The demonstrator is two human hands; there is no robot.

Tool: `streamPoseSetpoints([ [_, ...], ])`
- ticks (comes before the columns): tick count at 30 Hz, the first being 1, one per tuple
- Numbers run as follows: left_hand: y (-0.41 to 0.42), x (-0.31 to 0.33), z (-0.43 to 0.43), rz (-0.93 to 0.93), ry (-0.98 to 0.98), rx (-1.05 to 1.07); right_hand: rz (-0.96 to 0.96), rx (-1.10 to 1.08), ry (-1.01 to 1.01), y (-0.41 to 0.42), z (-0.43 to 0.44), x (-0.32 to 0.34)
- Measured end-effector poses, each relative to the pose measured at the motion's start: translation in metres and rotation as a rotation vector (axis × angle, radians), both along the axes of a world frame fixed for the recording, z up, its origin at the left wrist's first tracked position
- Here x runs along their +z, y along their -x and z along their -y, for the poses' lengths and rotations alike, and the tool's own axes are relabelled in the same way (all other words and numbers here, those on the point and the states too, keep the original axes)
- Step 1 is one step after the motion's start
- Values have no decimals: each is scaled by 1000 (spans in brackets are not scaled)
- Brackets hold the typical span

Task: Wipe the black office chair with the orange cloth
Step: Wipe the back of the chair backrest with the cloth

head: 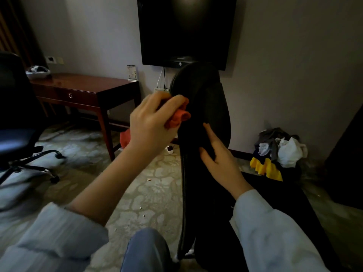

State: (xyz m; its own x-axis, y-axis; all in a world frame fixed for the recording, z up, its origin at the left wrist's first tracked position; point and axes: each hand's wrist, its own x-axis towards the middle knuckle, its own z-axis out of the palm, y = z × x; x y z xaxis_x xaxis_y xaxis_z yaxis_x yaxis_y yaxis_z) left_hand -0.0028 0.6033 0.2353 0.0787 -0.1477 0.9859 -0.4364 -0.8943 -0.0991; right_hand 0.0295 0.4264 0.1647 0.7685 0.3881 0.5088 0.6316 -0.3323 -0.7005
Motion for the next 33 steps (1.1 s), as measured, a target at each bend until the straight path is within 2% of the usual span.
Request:
streamPoseSetpoints([
  [4,0,-21,9,-85,10,-7,9,-7,-30,-5,-4,-1],
  [11,2,-125,18,-333,-77,-89,61,-3,-61,-20,-2,-16],
  [14,1,-118,7,-362,28,-178,4,14,-31,-24,0,-24],
  [18,-7,-77,-5,-251,248,-274,-44,13,-41,-24,-3,-30],
  [21,-19,-63,-11,-220,309,-271,-13,-9,-10,-24,-10,-36],
  [27,-27,-99,-4,-291,377,-416,-16,-31,14,-25,-13,-42],
  [33,-20,-146,-12,-478,372,-460,-8,-45,23,-31,-12,-42],
])
